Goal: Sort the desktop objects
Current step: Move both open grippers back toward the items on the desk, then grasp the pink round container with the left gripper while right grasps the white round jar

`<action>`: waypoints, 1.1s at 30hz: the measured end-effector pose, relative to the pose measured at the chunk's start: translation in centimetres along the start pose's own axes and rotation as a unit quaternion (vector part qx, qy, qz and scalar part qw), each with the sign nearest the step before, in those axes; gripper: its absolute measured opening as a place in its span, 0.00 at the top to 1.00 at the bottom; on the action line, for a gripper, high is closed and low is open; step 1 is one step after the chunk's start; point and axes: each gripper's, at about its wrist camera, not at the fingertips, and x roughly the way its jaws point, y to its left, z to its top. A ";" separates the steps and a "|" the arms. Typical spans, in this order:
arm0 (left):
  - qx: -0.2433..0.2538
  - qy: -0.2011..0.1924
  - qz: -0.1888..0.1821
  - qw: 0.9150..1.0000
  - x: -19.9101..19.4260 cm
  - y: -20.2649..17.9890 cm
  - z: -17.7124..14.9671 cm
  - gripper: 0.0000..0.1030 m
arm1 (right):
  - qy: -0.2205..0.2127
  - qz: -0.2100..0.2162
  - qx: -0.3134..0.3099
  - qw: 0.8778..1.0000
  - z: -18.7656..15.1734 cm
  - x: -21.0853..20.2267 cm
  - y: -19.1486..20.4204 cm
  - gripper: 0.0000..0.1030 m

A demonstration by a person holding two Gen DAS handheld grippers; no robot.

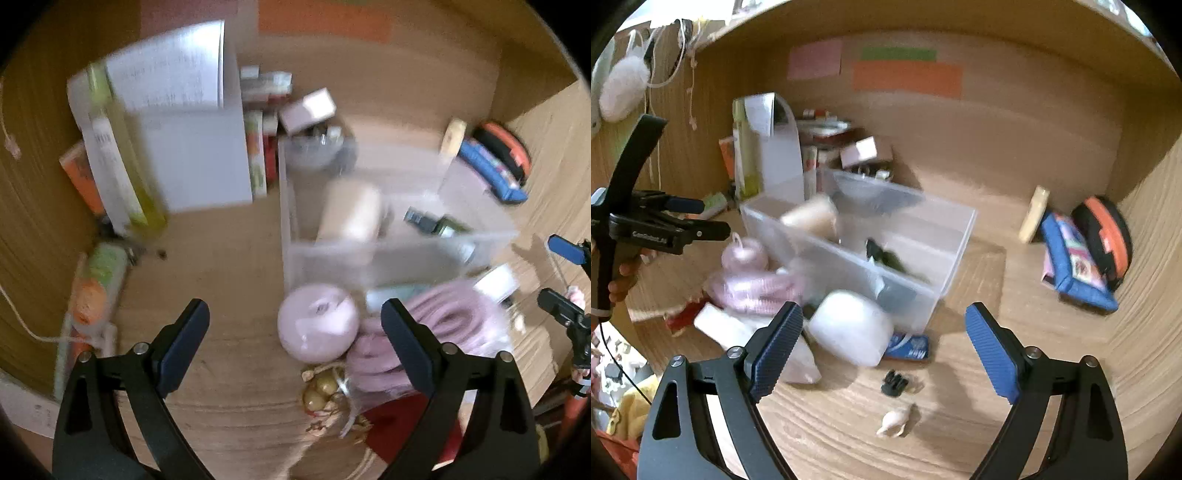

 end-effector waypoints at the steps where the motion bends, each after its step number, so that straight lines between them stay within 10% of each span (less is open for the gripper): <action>1: -0.003 0.010 0.000 1.000 0.7 0.1 -0.3 0.08 | 0.007 0.002 0.004 1.000 -0.3 0.4 0.0 0.14; 18: -0.051 0.049 -0.042 0.997 4.8 1.4 -1.1 0.08 | 0.073 0.043 0.038 0.996 -1.3 5.9 0.8 0.17; 33: -0.026 0.050 -0.047 0.997 5.1 0.9 -1.3 0.37 | 0.077 0.064 0.059 0.993 -1.7 5.8 0.6 0.34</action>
